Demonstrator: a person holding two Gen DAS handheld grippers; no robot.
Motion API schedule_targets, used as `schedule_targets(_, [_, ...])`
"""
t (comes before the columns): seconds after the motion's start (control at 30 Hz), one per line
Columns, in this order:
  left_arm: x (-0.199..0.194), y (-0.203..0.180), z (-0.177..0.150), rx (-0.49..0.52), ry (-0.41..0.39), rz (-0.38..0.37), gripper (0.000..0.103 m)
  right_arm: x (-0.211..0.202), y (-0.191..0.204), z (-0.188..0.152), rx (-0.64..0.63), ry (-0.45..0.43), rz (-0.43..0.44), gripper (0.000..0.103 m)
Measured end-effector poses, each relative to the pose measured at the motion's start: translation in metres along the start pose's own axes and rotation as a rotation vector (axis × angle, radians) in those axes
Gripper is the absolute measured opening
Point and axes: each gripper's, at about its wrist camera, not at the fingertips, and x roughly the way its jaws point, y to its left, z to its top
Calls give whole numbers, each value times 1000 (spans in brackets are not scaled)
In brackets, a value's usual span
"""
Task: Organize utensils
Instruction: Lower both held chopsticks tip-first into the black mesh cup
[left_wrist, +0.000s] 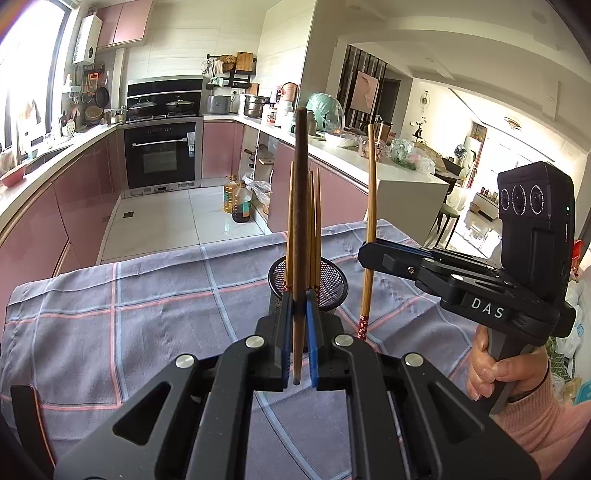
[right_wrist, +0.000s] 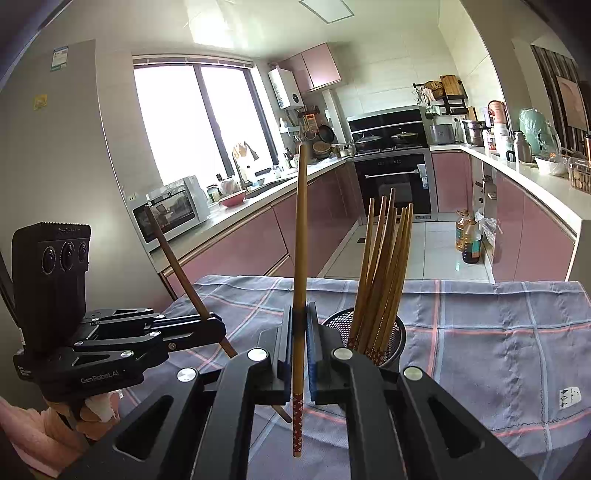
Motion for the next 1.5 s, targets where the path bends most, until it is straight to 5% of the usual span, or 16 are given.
schedule_targets(1.5, [-28, -15, 38, 45, -101, -20, 8, -7, -9, 32, -2, -77, 11, 6])
